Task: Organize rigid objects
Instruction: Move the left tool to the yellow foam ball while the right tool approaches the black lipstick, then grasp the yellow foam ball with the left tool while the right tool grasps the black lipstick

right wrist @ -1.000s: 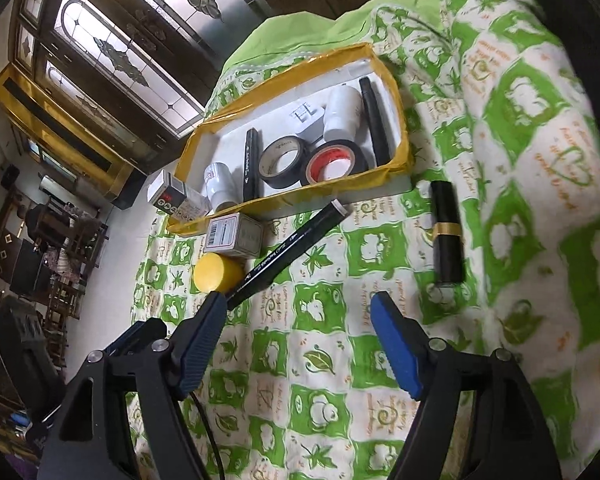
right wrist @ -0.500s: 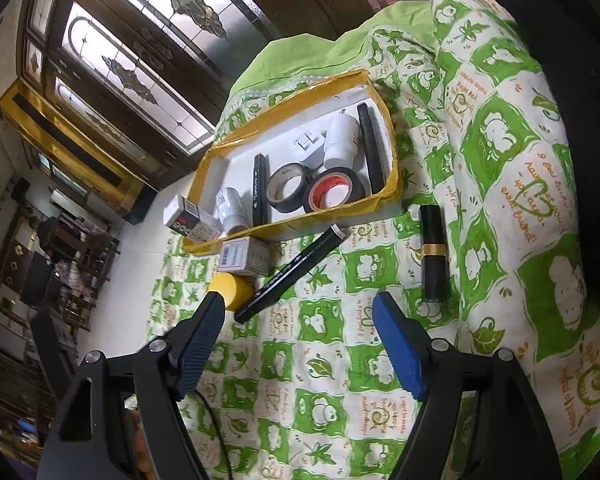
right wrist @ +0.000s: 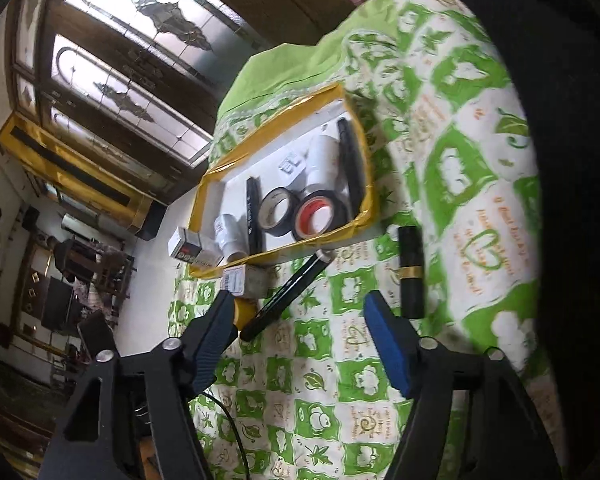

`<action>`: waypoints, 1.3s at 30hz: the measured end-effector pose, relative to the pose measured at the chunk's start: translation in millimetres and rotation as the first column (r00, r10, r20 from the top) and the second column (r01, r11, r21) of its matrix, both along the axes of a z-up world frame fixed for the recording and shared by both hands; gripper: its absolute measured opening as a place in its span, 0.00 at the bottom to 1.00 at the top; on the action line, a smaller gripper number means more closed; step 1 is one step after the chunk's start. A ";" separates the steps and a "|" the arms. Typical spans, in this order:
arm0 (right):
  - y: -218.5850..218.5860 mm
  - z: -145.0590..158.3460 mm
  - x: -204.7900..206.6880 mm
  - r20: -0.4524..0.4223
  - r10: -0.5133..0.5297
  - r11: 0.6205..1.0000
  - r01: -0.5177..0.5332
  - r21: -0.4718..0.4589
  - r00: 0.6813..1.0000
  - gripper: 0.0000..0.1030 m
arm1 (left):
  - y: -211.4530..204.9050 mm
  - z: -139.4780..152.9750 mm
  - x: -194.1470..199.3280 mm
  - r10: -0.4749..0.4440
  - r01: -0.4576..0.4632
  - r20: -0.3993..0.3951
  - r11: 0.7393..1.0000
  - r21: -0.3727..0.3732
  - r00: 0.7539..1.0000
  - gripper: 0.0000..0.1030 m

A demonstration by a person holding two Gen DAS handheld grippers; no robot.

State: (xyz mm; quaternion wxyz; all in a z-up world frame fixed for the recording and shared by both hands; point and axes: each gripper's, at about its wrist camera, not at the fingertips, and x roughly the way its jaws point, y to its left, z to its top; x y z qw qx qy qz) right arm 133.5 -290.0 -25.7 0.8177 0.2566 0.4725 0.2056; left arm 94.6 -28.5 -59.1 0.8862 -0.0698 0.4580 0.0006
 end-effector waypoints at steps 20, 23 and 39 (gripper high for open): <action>44.7 -61.4 55.2 -0.090 -0.079 0.785 0.007 -0.619 0.993 0.36 | 12.2 -2.4 -29.8 0.010 -0.014 -0.050 0.996 -0.087 0.999 0.42; 51.5 -61.3 56.7 -0.059 -0.063 0.768 0.011 -0.640 0.996 0.24 | 17.2 -2.2 -41.7 0.024 -0.030 -0.058 0.994 -0.104 0.998 0.42; 82.4 -58.1 -6.4 -0.150 0.197 0.864 -0.244 -0.440 0.969 0.17 | 20.8 -1.4 -41.3 0.061 -0.063 -0.027 0.994 -0.088 0.998 0.40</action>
